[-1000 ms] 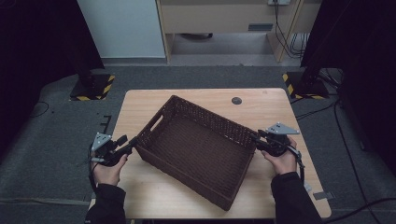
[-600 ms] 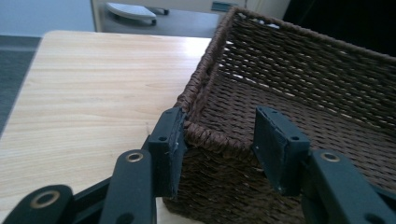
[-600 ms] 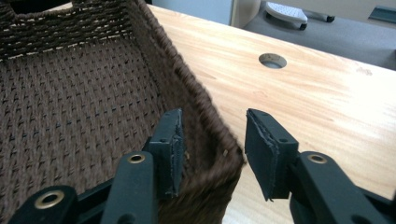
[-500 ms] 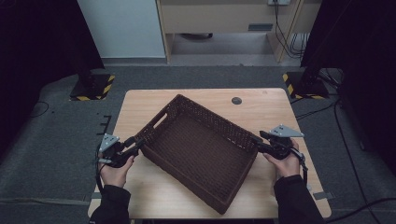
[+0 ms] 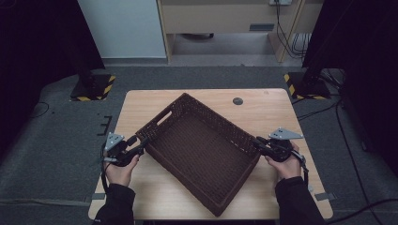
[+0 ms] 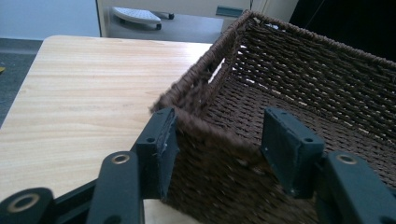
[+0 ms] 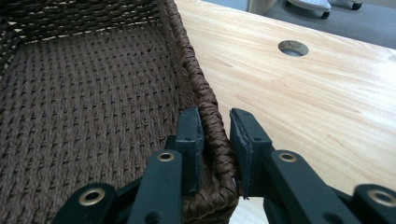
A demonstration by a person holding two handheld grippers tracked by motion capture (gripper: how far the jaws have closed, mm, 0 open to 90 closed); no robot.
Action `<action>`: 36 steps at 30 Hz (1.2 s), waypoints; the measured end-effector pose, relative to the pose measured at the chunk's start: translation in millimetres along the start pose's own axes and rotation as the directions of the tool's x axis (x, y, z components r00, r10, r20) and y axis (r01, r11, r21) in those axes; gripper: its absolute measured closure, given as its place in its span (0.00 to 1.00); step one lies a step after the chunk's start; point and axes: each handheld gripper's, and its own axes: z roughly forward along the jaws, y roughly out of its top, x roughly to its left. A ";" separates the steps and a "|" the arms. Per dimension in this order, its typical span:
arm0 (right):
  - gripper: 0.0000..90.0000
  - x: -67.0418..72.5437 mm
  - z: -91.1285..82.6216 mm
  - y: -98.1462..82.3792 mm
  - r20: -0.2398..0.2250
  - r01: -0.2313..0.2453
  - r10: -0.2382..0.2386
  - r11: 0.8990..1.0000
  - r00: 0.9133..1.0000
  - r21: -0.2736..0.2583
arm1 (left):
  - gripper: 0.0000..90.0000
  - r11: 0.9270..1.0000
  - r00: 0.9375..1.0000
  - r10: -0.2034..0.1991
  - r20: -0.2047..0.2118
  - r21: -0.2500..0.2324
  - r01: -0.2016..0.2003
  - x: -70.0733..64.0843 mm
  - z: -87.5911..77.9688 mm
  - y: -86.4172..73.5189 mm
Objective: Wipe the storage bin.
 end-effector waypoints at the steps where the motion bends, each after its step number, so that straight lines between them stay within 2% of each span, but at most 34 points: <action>1: 0.82 1.7 -2.0 -1.3 0.001 -0.003 0.003 1.000 1.000 0.001 | 0.47 1.000 1.000 -0.006 0.015 0.000 0.006 -2.6 -0.3 -1.7; 6: 0.81 13.5 -14.9 -11.4 -0.016 -0.024 0.024 1.000 1.000 -0.015 | 0.47 0.999 0.999 0.023 0.036 0.023 -0.024 -14.0 9.6 -0.6; 10: 0.76 15.2 -20.2 -9.9 -0.023 0.007 -0.008 1.000 1.000 -0.028 | 0.46 0.998 0.999 0.048 0.004 0.027 -0.048 -19.3 20.6 1.7; 13: 0.75 12.3 -19.8 -3.7 -0.024 0.005 -0.007 0.998 1.000 -0.065 | 0.47 0.999 0.999 0.041 0.002 0.026 -0.041 -17.3 27.2 4.1; 17: 0.83 14.0 -12.3 -2.4 -0.051 -0.005 0.002 0.999 0.999 -0.051 | 0.48 0.999 0.999 0.035 -0.002 0.026 -0.035 -14.9 34.8 7.5; 21: 0.90 18.1 -10.9 -3.1 -0.055 0.003 -0.006 0.999 0.998 -0.046 | 0.47 0.999 0.999 0.037 0.002 0.035 -0.037 -16.1 32.3 8.2; 27: 0.90 23.8 -15.7 -6.4 -0.042 0.006 -0.008 0.999 0.999 -0.045 | 0.42 0.998 0.999 0.044 0.020 0.036 -0.044 -29.5 16.4 2.6; 32: 0.89 37.8 -26.8 -14.8 -0.050 0.010 -0.012 0.999 0.999 -0.048 | 0.41 0.995 0.996 0.071 0.046 0.062 -0.074 -41.2 17.4 -3.8; 34: 0.87 41.9 -30.4 -16.7 -0.055 0.022 -0.024 0.999 0.998 -0.044 | 0.42 0.996 0.996 0.066 0.055 0.062 -0.069 -43.5 21.2 -5.1; 36: 0.80 42.1 -31.5 -15.7 -0.064 0.028 -0.031 0.999 0.997 -0.038 | 0.43 0.995 0.996 0.074 0.051 0.065 -0.077 -45.7 25.1 -5.3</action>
